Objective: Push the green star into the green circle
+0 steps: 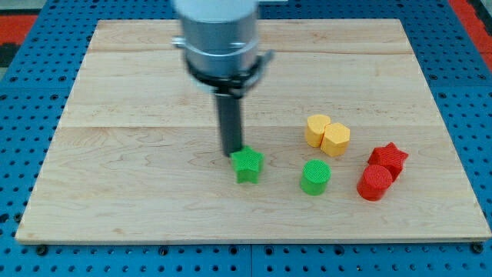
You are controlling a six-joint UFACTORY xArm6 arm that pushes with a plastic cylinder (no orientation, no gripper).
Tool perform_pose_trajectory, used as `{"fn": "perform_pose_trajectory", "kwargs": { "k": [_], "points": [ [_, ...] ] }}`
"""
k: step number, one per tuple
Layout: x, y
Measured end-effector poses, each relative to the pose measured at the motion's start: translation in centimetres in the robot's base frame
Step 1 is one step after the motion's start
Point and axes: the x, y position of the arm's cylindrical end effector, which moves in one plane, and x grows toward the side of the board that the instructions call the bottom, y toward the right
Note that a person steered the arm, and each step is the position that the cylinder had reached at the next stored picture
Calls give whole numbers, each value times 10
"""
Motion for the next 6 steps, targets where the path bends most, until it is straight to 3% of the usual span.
{"fn": "perform_pose_trajectory", "kwargs": {
  "k": [1,2,3,4,6],
  "points": [
    [16,26],
    [16,-51],
    [30,-76],
    [59,-44],
    [60,21]
  ]
}}
